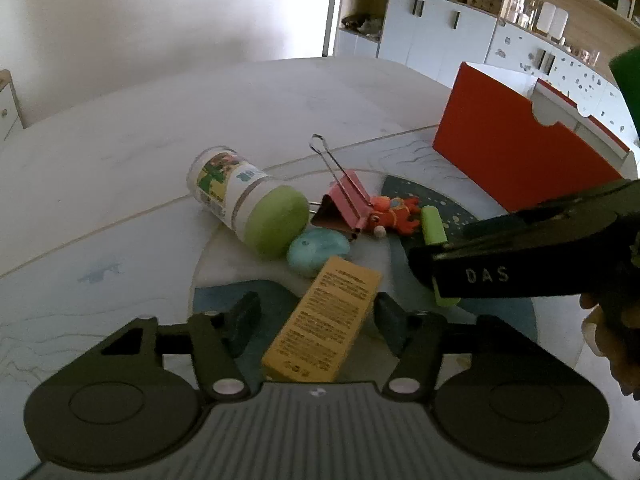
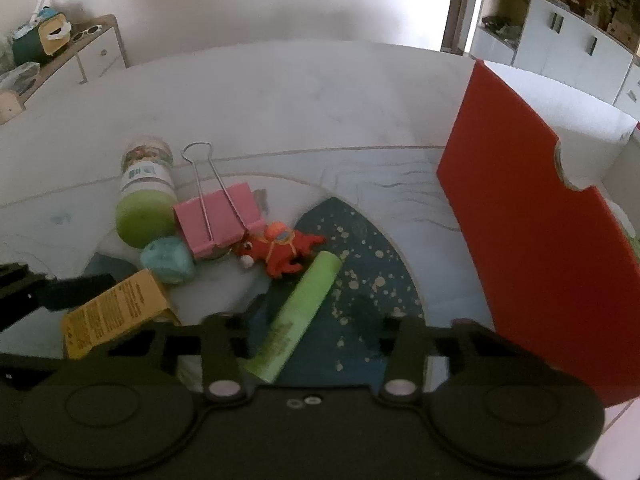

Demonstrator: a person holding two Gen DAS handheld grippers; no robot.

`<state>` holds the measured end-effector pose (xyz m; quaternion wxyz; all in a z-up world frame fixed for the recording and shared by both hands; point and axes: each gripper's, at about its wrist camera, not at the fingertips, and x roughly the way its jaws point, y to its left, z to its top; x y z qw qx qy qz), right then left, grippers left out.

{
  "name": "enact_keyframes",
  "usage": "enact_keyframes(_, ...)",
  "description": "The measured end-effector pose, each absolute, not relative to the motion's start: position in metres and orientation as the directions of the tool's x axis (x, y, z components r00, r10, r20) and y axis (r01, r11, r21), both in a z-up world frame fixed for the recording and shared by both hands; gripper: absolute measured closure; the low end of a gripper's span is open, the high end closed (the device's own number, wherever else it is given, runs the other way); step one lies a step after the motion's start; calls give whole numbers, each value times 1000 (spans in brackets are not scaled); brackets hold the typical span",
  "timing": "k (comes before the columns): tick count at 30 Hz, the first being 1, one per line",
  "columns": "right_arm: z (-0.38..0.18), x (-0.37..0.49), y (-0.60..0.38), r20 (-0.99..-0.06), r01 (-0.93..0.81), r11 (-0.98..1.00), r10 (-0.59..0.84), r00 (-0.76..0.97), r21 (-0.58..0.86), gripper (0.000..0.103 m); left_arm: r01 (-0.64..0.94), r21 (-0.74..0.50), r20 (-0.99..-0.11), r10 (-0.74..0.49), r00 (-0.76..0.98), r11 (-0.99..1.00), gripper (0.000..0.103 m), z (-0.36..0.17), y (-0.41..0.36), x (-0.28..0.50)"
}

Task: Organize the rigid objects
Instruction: 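Grasp the yellow box with left tool while right tool grasps green highlighter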

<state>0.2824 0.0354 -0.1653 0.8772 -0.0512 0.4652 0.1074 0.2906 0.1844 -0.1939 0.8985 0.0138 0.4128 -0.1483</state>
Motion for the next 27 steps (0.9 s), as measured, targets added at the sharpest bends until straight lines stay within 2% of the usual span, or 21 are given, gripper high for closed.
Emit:
enact_keyframes(4, -164, 285, 31, -826, -227, 973, 148, 543, 25, 85, 285, -90, -751, -253, 610, 954, 54, -193, 178, 287)
enact_keyframes(5, -164, 285, 30, -827, -227, 974, 150, 542, 28, 87, 284, -75, -754, -241, 611, 956, 60, -193, 176, 286)
enact_keyframes(9, -163, 285, 22, -825, -219, 974, 167, 540, 53, 87, 277, -80, -760, -238, 605, 957, 70, -191, 174, 286)
enact_keyframes(18, -153, 274, -1, -810, -210, 969, 225, 542, 129, 88, 220, -82, -773, -202, 601, 972, 72, -185, 168, 283)
enact_keyframes(27, -111, 253, -33, -759, -252, 947, 313, 571, 201, 88, 172, -105, -770, -189, 610, 980, 73, -175, 159, 273)
